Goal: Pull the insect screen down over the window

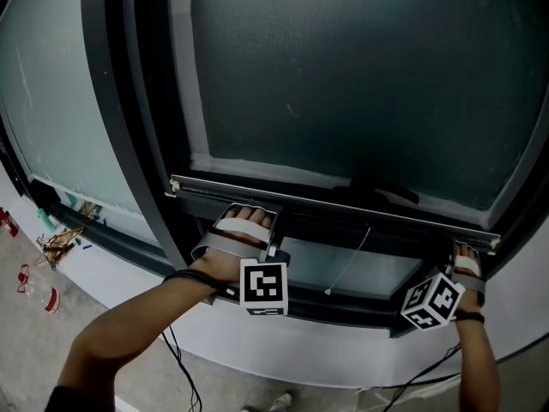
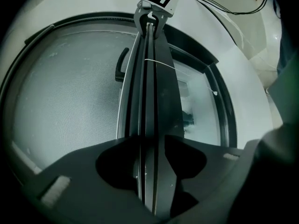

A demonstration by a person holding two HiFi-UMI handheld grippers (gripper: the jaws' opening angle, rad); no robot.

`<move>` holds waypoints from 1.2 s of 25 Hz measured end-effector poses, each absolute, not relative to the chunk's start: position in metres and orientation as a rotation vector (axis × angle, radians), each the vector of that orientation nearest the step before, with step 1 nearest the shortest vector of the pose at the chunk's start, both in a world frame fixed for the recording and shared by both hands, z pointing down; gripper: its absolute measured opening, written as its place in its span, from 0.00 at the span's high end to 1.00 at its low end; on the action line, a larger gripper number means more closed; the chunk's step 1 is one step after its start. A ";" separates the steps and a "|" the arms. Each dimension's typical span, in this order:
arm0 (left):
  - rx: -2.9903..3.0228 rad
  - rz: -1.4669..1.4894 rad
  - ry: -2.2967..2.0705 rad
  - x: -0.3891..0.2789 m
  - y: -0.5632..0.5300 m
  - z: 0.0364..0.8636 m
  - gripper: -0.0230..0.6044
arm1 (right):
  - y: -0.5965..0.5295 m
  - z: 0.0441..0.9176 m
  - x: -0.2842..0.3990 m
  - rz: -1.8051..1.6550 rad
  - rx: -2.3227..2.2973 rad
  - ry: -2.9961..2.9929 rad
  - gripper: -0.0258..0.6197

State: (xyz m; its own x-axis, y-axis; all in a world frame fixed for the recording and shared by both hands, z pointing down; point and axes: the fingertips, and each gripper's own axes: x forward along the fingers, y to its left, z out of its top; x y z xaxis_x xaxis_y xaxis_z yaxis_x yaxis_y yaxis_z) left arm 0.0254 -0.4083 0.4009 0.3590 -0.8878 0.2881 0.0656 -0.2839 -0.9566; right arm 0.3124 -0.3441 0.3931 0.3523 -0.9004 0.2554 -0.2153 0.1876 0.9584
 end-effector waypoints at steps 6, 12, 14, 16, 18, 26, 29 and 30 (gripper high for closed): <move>-1.569 -1.147 0.802 0.024 -0.410 0.398 0.65 | -0.341 0.388 0.302 -0.684 1.326 -1.195 0.74; -1.581 -1.134 0.845 0.028 -0.406 0.393 0.66 | -0.340 0.387 0.299 -0.684 1.316 -1.217 0.74; -1.613 -1.114 0.863 0.031 -0.400 0.390 0.69 | -0.338 0.387 0.298 -0.677 1.326 -1.237 0.74; -1.659 -1.088 0.885 0.035 -0.393 0.387 0.75 | -0.336 0.385 0.298 -0.660 1.356 -1.263 0.73; -1.711 -1.051 0.894 0.041 -0.382 0.383 0.79 | -0.332 0.381 0.294 -0.642 1.395 -1.294 0.73; -1.956 -0.890 0.935 0.043 -0.322 0.367 0.91 | -0.296 0.370 0.239 -0.501 1.542 -1.521 0.80; -2.046 -0.877 0.956 0.034 -0.300 0.369 0.93 | -0.276 0.365 0.208 -0.458 1.596 -1.626 0.87; -2.088 -0.869 0.962 0.032 -0.292 0.370 0.93 | -0.268 0.364 0.198 -0.449 1.611 -1.654 0.89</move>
